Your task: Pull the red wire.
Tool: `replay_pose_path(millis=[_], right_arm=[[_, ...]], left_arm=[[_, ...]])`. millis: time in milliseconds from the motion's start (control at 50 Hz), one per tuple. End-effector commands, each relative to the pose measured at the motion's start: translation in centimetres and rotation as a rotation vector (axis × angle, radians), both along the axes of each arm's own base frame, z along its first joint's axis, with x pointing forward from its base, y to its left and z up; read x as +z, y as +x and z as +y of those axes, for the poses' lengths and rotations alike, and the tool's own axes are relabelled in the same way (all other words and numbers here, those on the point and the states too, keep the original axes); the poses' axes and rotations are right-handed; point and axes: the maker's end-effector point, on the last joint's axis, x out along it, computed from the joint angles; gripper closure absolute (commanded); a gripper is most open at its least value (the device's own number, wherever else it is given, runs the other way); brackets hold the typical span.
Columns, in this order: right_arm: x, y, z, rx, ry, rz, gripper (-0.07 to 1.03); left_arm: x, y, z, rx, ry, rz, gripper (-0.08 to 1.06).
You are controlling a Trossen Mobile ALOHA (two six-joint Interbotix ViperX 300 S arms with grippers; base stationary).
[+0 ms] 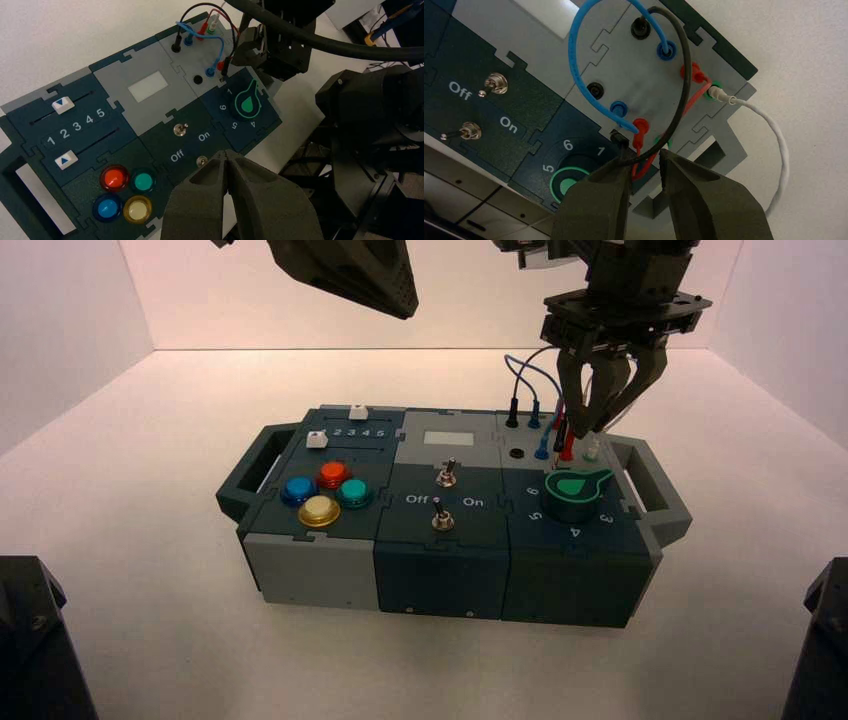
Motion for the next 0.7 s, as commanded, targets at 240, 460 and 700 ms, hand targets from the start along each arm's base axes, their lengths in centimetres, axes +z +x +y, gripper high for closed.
replay_pose_path(millis=[240, 460, 700], right_arm=[[0.4, 0.2, 0.8, -0.007, 0.029, -0.013, 0.66], [0.0, 0.5, 0.9, -0.007, 0.024, -0.008, 0.66], [-0.5, 1.0, 1.2, -0.006, 0.022, -0.006, 0.66]], left_arm=[[1.3, 0.3, -0.4, -0.007, -0.027, -0.032, 1.01], [1.3, 0.4, -0.4, -0.008, -0.026, -0.036, 1.01], [1.3, 0.3, -0.3, -0.008, -0.024, -0.036, 1.01]])
